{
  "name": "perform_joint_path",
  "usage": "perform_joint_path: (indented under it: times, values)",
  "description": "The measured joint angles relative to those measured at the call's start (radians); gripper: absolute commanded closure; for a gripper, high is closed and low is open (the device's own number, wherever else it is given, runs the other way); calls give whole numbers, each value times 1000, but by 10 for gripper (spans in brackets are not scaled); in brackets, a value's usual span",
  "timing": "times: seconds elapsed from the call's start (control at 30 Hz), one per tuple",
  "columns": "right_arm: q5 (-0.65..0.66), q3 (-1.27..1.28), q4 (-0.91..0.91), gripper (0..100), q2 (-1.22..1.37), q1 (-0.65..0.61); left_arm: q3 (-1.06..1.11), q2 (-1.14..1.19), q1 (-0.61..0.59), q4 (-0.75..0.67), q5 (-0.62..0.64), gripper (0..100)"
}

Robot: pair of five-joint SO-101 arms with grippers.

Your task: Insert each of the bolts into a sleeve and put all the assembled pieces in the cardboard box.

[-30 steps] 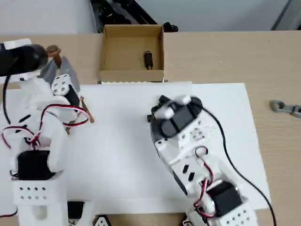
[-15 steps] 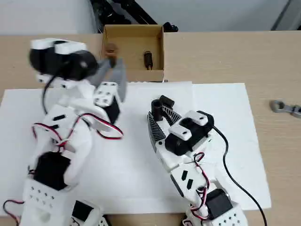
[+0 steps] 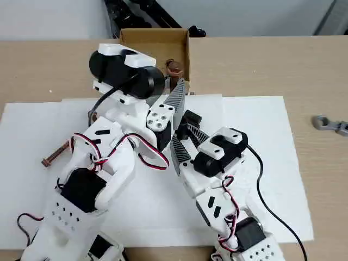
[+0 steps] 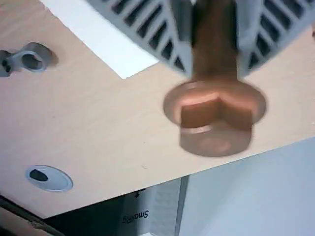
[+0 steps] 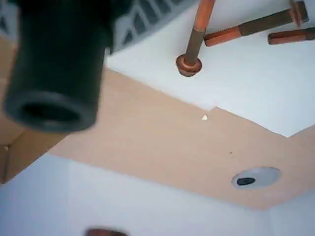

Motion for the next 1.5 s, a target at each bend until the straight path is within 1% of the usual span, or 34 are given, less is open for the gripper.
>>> perform_joint_path:
  times: [0.1,0.23,0.4,0.53,0.73,1.0,1.23,1.5]
  values:
    - [0,3,0,995,0,0,-31,2,0,0,8,994]
    - [0,3,0,995,0,2,-72,0,0,0,66,994]
    - [-3,3,0,995,0,0,-72,3,0,12,97,994]
    - [-3,3,0,995,0,0,-57,3,0,12,146,994]
    - [-3,3,0,995,0,0,11,5,0,-12,158,994]
    - [-3,3,0,995,0,0,35,3,0,-20,158,994]
    - [-3,3,0,995,0,0,38,5,48,-21,158,994]
    - [-3,3,0,995,0,0,51,5,49,-21,158,994]
